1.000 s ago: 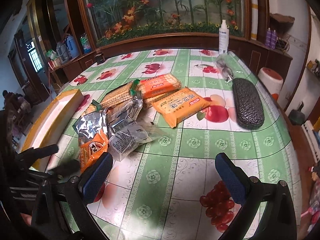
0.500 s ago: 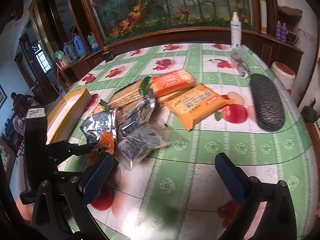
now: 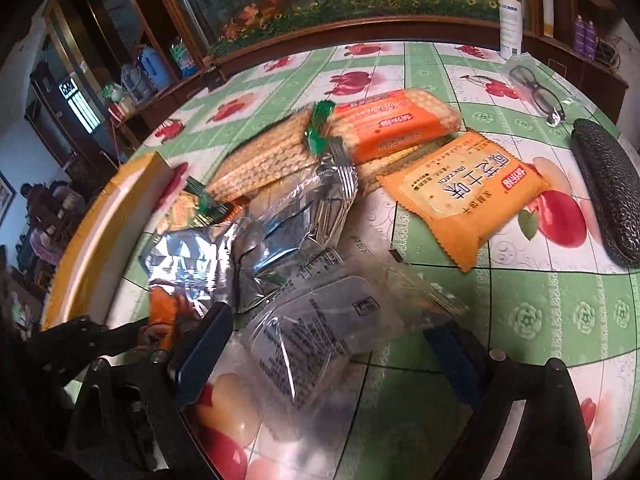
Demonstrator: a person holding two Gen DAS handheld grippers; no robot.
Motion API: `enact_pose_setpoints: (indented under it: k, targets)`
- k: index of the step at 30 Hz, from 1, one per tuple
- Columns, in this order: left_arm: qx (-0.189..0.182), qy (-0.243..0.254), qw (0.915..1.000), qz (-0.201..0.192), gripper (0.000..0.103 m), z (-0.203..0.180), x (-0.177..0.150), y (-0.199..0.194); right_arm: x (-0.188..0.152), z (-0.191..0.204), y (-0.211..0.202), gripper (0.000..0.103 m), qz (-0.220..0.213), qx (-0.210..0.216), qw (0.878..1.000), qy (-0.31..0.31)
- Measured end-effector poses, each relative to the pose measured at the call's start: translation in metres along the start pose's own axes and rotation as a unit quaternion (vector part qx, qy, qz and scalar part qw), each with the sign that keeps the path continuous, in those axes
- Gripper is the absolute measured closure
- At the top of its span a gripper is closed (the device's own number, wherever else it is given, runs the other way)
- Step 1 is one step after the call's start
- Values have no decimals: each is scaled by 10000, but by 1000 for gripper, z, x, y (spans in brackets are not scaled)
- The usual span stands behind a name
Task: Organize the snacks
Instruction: 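Carry both packs into the white foam box and open both grippers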
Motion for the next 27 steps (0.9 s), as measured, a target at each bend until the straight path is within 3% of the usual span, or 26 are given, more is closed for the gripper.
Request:
enact_pose_setpoints:
  k: [2,5,6,13,19,27]
  targets:
    - [-70,-49,10000,-44,59,3,-2,-3,0,-1,-3,22,-72,123,9999,23]
    - [-195,-146,9997,-101,59,6,-4,-6,-5,-7,-9,25,-145,71,9999,12]
    - [-223,-143,9996,-120,60,5,-5,-7,-8,-8,-11,32,-157,144,9998,11]
    - [-313,-128,9988,-355,61,0,-12,-27,-27,-25,-56,33,-644,390,9970,202]
    - [100,-351,9972,-651,61,15,-20,-57,-28,-8,-86,33,-900,826,9925,76]
    - [605,-1250,9851,-1015,61,90,-43,-95,-22,60,-90,33,-891,1252,9866,-549]
Point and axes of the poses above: each gripper's, at about its wrist camera, not at the fingertips, and y roughly the way its jaws point, z to its left, x to its top, the point moved 5 cm from there along y, roughly the way its jaws point, and after that the axes turned 14 degrees about z, right-handed, at the moved point
